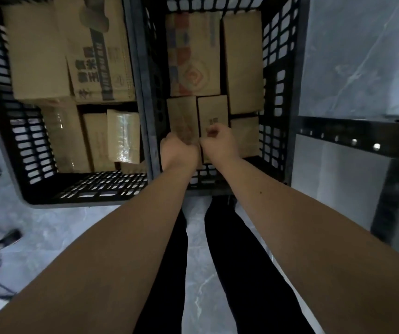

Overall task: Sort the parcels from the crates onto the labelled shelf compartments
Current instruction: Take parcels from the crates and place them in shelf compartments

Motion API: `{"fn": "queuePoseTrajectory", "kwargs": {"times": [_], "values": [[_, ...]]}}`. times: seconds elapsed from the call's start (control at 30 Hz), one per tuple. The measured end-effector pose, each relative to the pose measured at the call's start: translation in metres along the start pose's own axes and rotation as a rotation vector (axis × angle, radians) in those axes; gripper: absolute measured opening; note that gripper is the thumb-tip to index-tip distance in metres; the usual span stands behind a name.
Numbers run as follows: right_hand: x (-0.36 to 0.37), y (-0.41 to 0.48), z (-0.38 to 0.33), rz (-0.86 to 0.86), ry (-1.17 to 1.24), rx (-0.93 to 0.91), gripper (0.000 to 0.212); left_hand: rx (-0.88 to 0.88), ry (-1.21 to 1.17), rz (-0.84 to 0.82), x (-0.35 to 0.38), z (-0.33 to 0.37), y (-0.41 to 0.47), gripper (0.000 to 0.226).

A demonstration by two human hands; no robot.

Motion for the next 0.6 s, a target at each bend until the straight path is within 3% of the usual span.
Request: {"fn": "queuePoseTrajectory", "kwargs": {"times": [0.17, 0.33, 0.47, 0.6], "values": [[0.023, 0.047, 0.009, 0.010, -0.012, 0.020, 0.026, -0.075, 0.051, -0.006, 0.034, -0.008, 0.047, 0.034], [0.034, 0.068, 0.019, -0.012, 0.064, 0.041, 0.035, -0.128, -0.006, 0.042, 0.051, -0.010, 0.058, 0.044], [0.032, 0.071, 0.022, -0.041, 0.179, 0.084, 0.016, -0.156, -0.137, 0.075, 0.061, -0.011, 0.058, 0.051], [0.032, 0.068, 0.023, -0.102, 0.323, 0.123, 0.016, -0.303, -0.389, 0.130, 0.066, -0.007, 0.057, 0.054]]}}
Point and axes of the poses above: each hand's wrist, its own y-axis towards the middle knuckle, its own x-axis out of the palm, z = x × y, the point moved 1 cm from there along y, towards the middle knuckle
